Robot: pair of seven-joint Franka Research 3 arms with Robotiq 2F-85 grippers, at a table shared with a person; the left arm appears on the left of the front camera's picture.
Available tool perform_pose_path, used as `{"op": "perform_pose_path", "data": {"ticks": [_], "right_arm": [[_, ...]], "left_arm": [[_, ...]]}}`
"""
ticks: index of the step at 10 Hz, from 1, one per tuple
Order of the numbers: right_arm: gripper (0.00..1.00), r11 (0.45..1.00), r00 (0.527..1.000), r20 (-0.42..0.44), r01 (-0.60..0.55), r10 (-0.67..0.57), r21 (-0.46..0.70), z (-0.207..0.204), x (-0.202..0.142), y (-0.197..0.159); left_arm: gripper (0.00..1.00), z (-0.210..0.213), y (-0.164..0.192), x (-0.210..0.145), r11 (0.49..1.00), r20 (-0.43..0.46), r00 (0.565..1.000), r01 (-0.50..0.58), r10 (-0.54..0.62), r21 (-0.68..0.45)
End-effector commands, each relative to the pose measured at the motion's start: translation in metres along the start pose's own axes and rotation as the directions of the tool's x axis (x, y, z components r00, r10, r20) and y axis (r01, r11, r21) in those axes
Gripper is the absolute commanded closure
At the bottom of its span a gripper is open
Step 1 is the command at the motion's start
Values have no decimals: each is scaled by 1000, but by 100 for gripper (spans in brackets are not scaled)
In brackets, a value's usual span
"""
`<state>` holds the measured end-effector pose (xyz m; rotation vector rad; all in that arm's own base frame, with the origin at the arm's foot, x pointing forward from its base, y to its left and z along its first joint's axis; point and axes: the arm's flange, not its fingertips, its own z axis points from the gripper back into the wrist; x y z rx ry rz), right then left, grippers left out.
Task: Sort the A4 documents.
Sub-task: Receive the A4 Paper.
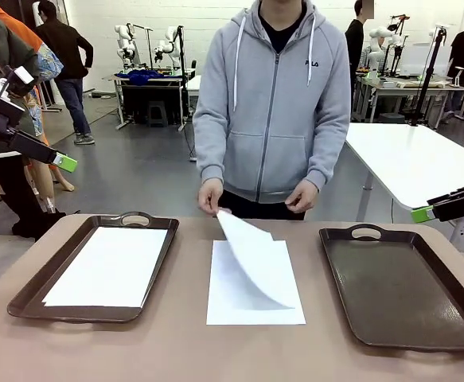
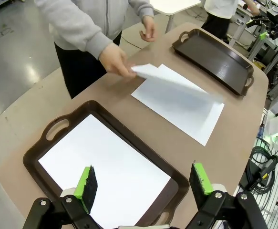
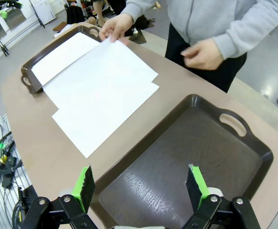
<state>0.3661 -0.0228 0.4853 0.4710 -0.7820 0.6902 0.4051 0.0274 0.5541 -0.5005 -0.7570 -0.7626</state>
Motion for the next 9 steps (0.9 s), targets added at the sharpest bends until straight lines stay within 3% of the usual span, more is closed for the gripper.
{"op": "perform_pose_path", "data": {"ticks": [1,9], "right_arm": [[0,1000,1000,26,-6,6,19,-4,-1,-3],[0,1000,1000,26,-6,6,19,-4,-1,-3]], "left_arm": [[0,-1,0,-1,1000,16,1000,9,-9,-6],[0,-1,0,-1,1000,16,1000,9,-9,-6]]}}
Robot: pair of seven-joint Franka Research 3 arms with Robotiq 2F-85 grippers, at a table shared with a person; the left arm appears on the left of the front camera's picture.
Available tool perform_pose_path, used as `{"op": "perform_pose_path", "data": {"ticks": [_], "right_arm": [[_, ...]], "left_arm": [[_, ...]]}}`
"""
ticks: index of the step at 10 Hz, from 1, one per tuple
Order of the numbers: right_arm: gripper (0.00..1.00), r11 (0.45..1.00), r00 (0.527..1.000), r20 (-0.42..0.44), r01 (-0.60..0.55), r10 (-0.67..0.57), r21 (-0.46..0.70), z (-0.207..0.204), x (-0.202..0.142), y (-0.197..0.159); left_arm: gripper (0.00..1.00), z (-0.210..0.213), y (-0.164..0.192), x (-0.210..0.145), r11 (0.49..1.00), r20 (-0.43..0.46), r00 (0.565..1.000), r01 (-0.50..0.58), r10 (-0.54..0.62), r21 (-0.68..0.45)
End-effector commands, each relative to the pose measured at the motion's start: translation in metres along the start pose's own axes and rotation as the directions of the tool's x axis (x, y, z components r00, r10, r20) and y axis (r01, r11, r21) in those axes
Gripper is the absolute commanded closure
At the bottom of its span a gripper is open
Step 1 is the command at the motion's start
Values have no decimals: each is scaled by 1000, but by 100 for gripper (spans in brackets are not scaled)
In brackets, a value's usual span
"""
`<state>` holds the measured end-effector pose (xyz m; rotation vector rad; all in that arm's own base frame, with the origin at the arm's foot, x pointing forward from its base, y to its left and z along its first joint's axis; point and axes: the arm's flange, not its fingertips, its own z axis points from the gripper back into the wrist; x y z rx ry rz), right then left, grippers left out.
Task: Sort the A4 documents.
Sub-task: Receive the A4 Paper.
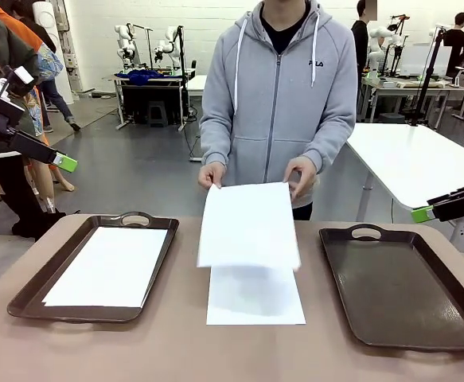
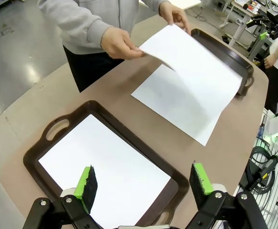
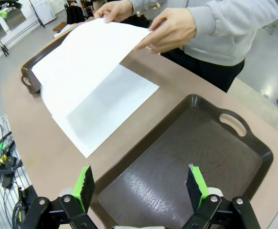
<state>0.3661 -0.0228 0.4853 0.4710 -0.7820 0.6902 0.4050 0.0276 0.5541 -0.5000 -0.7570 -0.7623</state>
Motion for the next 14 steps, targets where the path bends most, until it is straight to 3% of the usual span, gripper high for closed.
{"op": "perform_pose_path", "data": {"ticks": [1,14], "right_arm": [[0,1000,1000,26,-6,6,19,-4,-1,-3],[0,1000,1000,26,-6,6,19,-4,-1,-3]], "left_arm": [[0,-1,0,-1,1000,16,1000,9,-9,-7],[0,-1,0,-1,1000,16,1000,9,-9,-7]]}}
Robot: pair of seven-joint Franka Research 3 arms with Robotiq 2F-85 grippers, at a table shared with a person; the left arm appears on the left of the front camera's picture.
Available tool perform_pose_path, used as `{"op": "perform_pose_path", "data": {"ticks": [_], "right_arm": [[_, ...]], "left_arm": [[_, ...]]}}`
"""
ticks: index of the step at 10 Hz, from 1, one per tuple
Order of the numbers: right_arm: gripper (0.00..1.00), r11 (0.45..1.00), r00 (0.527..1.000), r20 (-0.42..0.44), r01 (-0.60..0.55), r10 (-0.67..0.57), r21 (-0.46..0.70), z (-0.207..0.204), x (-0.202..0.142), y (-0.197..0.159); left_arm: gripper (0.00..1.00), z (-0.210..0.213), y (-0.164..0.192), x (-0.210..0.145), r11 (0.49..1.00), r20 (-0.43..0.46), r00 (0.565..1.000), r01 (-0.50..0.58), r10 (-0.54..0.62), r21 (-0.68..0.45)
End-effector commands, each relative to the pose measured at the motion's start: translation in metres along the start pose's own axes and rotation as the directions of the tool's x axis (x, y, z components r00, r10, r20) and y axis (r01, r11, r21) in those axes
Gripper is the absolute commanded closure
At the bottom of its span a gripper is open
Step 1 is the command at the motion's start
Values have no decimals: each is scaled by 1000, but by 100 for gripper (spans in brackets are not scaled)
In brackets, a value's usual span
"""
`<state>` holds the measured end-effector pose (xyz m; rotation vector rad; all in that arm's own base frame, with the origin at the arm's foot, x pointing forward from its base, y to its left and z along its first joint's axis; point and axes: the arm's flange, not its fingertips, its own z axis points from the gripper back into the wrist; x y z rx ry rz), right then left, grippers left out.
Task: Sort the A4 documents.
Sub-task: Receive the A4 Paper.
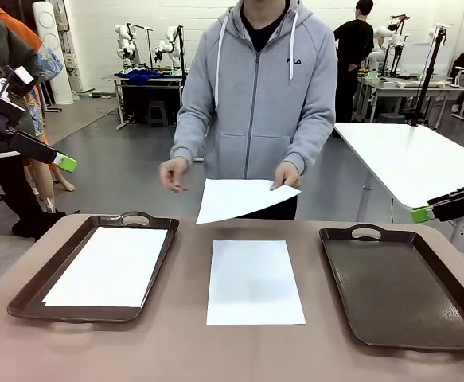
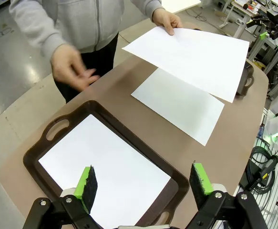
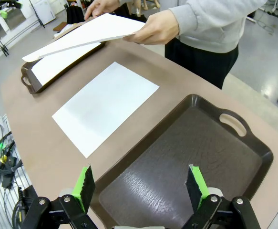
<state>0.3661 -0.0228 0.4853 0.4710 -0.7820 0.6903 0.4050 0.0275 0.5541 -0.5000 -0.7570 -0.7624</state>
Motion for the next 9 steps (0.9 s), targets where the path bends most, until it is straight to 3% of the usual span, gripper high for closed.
{"op": "perform_pose_path", "data": {"ticks": [1,9], "right_arm": [[0,1000,1000,26,-6,6,19,-4,-1,-3],[0,1000,1000,26,-6,6,19,-4,-1,-3]], "left_arm": [[0,-1,0,-1,1000,16,1000,9,-9,-7],[0,-1,0,-1,1000,16,1000,9,-9,-7]]}}
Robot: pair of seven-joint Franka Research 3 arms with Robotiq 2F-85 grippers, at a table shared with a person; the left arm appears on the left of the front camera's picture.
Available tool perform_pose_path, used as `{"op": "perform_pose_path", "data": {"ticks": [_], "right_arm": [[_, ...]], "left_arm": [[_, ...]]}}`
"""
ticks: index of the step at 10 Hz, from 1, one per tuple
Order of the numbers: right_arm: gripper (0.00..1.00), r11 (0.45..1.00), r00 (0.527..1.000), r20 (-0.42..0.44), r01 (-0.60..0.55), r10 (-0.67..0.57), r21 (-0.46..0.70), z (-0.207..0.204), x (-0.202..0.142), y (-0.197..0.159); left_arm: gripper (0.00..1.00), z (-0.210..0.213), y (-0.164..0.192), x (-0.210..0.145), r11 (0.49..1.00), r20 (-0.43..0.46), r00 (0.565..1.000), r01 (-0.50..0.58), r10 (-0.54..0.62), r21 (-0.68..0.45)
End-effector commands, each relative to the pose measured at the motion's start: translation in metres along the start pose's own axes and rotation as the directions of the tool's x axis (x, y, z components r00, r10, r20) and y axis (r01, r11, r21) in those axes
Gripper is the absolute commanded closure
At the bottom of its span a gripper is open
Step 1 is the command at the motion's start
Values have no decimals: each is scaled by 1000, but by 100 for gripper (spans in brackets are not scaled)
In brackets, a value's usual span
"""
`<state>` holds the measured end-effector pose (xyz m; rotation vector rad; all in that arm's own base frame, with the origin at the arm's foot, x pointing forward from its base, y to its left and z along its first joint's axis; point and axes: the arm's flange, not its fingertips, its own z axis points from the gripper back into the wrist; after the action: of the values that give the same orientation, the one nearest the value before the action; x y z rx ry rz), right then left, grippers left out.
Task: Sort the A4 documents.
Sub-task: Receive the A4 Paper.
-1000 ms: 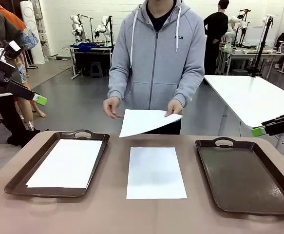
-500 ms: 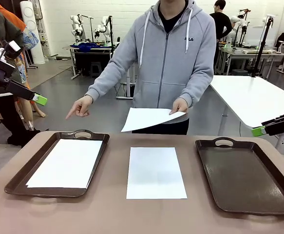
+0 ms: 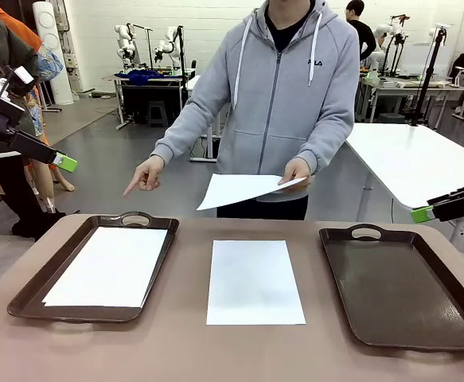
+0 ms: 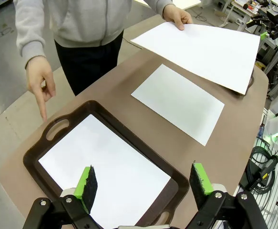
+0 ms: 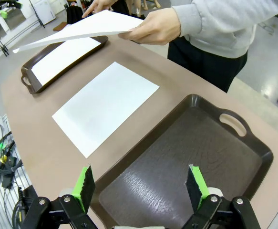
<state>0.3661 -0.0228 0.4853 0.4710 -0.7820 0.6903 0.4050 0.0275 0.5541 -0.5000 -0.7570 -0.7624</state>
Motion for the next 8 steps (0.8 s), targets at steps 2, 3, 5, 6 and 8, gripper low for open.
{"op": "perform_pose_path", "data": {"ticks": [2,3,5,6,8], "right_arm": [[0,1000,1000,26,-6,6,19,-4,-1,-3],[0,1000,1000,26,-6,6,19,-4,-1,-3],[0,1000,1000,26,-6,6,19,-4,-1,-3],[0,1000,1000,26,-6,6,19,-4,-1,-3],[0,1000,1000,26,-6,6,19,-4,-1,-3]], "left_arm": [[0,-1,0,-1,1000,16,1000,9,-9,-7],[0,-1,0,-1,1000,16,1000,9,-9,-7],[0,-1,0,-1,1000,16,1000,9,-9,-7],[0,-1,0,-1,1000,16,1000,9,-9,-7],[0,-1,0,-1,1000,16,1000,9,-9,-7]]}}
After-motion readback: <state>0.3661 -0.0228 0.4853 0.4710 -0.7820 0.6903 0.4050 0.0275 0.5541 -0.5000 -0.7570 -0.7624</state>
